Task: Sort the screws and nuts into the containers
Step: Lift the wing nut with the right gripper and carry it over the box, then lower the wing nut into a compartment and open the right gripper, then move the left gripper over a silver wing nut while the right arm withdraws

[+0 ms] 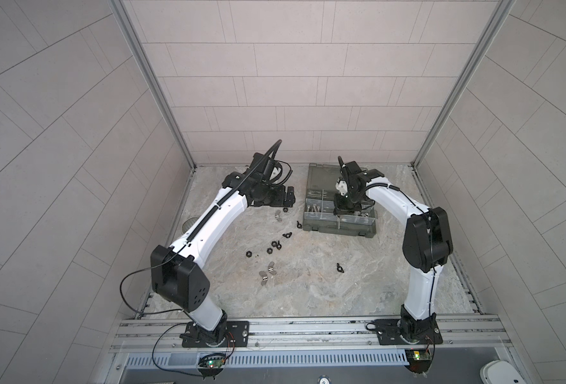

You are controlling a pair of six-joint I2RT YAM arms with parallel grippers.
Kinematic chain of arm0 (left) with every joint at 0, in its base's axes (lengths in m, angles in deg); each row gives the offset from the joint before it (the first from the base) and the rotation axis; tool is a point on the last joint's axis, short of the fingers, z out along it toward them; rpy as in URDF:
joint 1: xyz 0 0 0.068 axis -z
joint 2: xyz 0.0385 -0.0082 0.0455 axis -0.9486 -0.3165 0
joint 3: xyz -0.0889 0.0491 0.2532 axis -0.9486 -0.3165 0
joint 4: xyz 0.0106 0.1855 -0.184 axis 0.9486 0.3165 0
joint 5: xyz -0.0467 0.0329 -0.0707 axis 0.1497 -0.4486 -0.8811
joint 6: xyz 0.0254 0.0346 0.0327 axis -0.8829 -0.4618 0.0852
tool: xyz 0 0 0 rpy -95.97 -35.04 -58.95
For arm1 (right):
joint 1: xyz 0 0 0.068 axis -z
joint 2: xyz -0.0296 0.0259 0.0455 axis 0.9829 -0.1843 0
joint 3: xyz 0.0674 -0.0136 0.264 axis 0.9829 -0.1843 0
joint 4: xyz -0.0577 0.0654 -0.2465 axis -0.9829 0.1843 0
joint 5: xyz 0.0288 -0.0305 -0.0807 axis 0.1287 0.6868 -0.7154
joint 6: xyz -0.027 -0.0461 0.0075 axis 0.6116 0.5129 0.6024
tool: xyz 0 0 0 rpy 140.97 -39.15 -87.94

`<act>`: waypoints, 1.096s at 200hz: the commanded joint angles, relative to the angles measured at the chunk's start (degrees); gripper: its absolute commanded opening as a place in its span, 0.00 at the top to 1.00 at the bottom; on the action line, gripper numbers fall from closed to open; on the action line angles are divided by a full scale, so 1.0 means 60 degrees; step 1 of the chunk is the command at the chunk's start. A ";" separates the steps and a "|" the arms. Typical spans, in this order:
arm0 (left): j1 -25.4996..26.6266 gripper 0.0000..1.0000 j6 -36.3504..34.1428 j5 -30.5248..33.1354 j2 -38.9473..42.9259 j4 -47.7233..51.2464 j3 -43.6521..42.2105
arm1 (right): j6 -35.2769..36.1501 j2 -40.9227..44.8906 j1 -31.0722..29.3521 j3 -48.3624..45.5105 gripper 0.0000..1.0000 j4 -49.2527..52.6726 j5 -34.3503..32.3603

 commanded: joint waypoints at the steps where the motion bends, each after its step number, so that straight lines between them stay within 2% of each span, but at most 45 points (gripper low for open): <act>1: -0.0251 0.00 -0.0293 -0.0288 -0.0242 0.0307 0.0569 | 0.0175 -0.0354 0.0246 0.0437 0.96 0.0354 -0.0067; 59: -0.0633 0.00 -0.0407 -0.0608 -0.0666 0.0418 0.0824 | 0.0147 -0.1147 0.1010 0.0950 0.96 0.0352 0.0001; 142: -0.0998 0.00 -0.0379 -0.1094 -0.1443 0.0447 0.1280 | 0.0135 -0.1672 0.1296 0.1205 0.91 0.0424 -0.0079; 150: -0.1021 0.00 -0.0363 -0.1181 -0.1498 0.0445 0.1315 | 0.0131 -0.1673 0.1319 0.1203 0.86 0.0459 -0.0090; 163: -0.1045 0.00 -0.0352 -0.1297 -0.1590 0.0428 0.1345 | 0.0139 -0.1610 0.1346 0.1236 0.69 0.0536 -0.0129; 173: -0.1053 0.00 -0.0379 -0.1402 -0.1647 0.0419 0.1341 | 0.0179 -0.1466 0.1348 0.1214 0.62 0.0581 -0.0163; 199: -0.1061 0.00 -0.0368 -0.1229 -0.1803 0.0398 0.1203 | 0.0276 -0.0925 0.1336 0.1206 0.56 0.0768 -0.0129; 219: -0.1065 0.00 -0.0308 -0.0960 -0.1975 0.0417 0.1183 | 0.0311 -0.0450 0.1335 0.1212 0.55 0.0997 -0.0020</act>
